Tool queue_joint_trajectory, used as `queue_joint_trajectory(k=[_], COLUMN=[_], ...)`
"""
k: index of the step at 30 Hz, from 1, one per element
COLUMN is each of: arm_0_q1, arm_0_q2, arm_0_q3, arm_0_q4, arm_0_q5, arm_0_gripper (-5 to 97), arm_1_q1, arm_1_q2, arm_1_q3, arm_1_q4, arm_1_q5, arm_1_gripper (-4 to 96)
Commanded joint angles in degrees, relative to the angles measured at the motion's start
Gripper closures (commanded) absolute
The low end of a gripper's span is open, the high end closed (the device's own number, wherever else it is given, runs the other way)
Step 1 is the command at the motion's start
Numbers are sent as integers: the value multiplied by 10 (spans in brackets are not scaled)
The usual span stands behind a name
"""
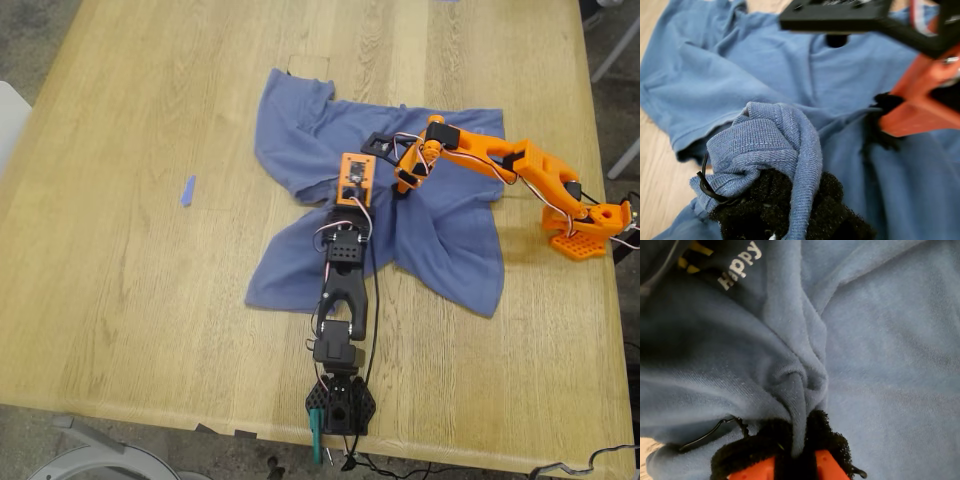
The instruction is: Fold a T-shirt
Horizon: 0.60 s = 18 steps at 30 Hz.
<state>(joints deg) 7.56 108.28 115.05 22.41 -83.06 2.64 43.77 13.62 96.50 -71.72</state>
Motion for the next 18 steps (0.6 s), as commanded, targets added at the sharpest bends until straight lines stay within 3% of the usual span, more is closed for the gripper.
queue_joint_trajectory(k=[1,18], arm_0_q1=[38,187], arm_0_q2=[90,121], arm_0_q3=[-34,-16], arm_0_q4=[-25,-52], arm_0_q5=[-4,-5], arm_0_gripper=[918,918], arm_1_q1=[11,68], arm_1_q2=[6,-30], arm_1_q3=[-33,-89], arm_1_q4=[1,1], arm_1_q5=[-4,-7], arm_1_gripper=[914,914])
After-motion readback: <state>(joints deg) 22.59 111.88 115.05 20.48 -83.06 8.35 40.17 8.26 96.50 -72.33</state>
